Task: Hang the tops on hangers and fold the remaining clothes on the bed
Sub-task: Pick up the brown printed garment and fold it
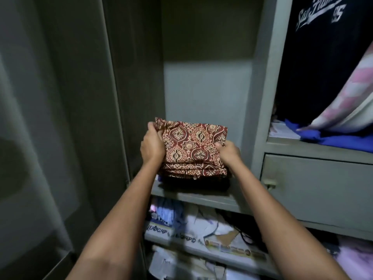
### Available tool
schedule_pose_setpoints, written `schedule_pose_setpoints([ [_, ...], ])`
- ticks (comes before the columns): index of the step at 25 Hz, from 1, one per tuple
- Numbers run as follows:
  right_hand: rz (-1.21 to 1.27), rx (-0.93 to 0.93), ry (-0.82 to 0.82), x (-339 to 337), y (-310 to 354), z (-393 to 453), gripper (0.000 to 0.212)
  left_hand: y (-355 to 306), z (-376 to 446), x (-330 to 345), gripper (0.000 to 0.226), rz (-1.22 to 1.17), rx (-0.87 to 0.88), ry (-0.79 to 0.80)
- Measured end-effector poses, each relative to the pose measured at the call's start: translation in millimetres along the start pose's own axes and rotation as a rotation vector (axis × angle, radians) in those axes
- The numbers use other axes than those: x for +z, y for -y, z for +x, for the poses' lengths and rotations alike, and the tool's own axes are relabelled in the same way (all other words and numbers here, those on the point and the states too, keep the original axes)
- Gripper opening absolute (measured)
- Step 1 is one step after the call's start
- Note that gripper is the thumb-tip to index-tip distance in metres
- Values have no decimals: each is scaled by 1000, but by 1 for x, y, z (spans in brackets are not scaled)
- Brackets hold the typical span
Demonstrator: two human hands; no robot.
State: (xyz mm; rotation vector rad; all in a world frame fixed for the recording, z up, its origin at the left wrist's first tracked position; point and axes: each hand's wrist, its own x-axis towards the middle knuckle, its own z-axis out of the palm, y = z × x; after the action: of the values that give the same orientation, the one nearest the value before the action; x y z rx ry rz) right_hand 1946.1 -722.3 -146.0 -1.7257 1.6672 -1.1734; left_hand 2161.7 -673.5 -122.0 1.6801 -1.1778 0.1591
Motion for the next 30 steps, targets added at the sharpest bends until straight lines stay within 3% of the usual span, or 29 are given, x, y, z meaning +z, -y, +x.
schedule_pose_setpoints([
  [5, -42, 124, -84, 11, 8, 87, 39, -11, 100, 72, 35, -47, 94, 168],
  [9, -457, 284, -113, 27, -1, 109, 46, -2, 113, 130, 64, 344, 124, 381],
  [12, -541, 170, -143, 46, 9, 130, 42, -11, 112, 166, 41, 297, 350, 428],
  [15, -505, 125, -17, 70, 28, 151, 41, -21, 106, 184, 36, 239, 404, 620],
  [19, -620, 101, 334, 114, -2, 131, 55, 23, 84, 206, 56, 426, 453, 989],
  [25, -709, 196, 280, 104, -35, 122, 80, 51, 85, 212, 82, 498, 391, 909],
  [30, -750, 353, 269, 72, -37, 104, 86, 41, 88, 186, 94, 466, 267, 860],
])
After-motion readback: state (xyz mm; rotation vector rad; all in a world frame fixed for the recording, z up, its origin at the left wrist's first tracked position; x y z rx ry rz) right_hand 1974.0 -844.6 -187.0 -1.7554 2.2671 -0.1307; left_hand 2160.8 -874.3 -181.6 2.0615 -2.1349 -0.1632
